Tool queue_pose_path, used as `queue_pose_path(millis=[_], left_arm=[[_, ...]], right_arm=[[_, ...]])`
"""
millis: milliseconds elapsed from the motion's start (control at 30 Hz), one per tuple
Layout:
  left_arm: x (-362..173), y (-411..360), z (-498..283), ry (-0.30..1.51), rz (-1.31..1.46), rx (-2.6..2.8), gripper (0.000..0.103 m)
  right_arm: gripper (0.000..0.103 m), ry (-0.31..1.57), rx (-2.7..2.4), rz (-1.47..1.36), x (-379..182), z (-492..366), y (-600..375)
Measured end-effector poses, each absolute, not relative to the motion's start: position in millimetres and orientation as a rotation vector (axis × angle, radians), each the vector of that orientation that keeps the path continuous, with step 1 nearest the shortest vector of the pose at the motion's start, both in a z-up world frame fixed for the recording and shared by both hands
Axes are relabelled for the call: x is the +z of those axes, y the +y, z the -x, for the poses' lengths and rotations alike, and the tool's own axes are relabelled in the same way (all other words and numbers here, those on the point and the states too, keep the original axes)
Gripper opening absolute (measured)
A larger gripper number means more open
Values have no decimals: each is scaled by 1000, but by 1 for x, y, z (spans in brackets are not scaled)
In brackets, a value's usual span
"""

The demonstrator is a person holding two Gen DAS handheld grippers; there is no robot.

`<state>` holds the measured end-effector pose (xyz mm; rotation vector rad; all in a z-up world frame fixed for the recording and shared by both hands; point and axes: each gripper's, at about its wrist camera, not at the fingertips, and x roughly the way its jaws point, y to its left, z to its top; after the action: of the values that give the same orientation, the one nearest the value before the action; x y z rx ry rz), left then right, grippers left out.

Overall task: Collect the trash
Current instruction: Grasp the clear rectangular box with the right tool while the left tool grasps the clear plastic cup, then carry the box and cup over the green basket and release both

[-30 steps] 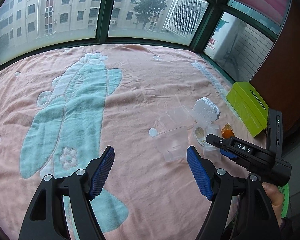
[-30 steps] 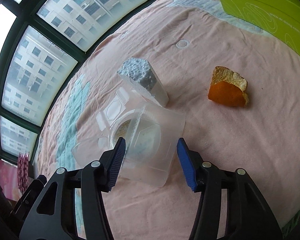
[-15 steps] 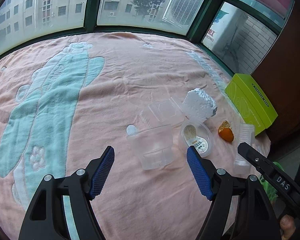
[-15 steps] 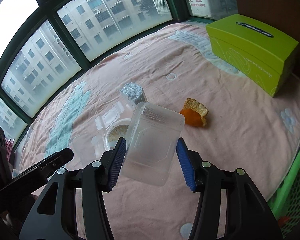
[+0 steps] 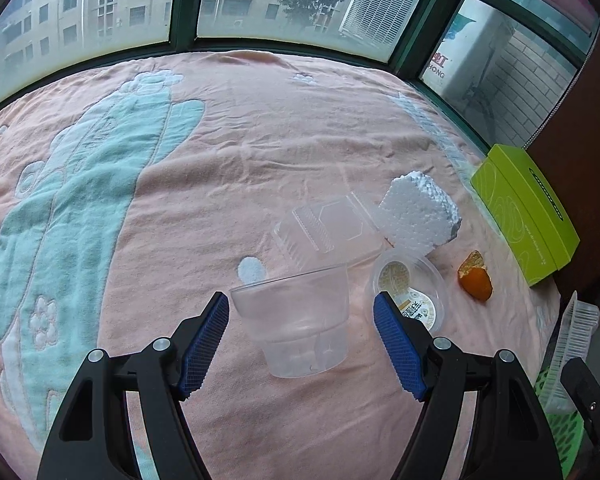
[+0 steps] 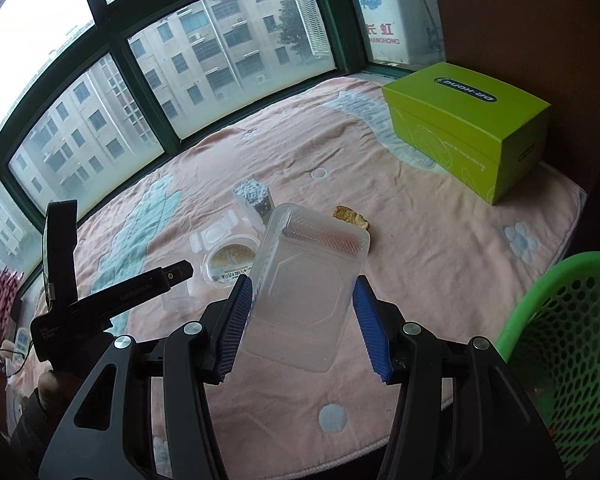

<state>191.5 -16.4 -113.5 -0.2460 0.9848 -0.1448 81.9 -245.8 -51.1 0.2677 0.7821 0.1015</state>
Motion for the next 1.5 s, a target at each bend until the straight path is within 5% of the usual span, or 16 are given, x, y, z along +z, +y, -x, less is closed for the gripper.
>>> queue_pose_path(millis=[167, 767, 1500], left_arm=[[-115, -17, -193, 987, 239, -138, 58], [-51, -14, -134, 847, 205, -189, 57], [1, -116, -65, 761, 130, -447, 56]], right_arm=[[53, 773, 86, -259, -48, -72, -252], [53, 735, -1, -215, -35, -24, -282], [53, 672, -257, -140, -22, 56, -336]])
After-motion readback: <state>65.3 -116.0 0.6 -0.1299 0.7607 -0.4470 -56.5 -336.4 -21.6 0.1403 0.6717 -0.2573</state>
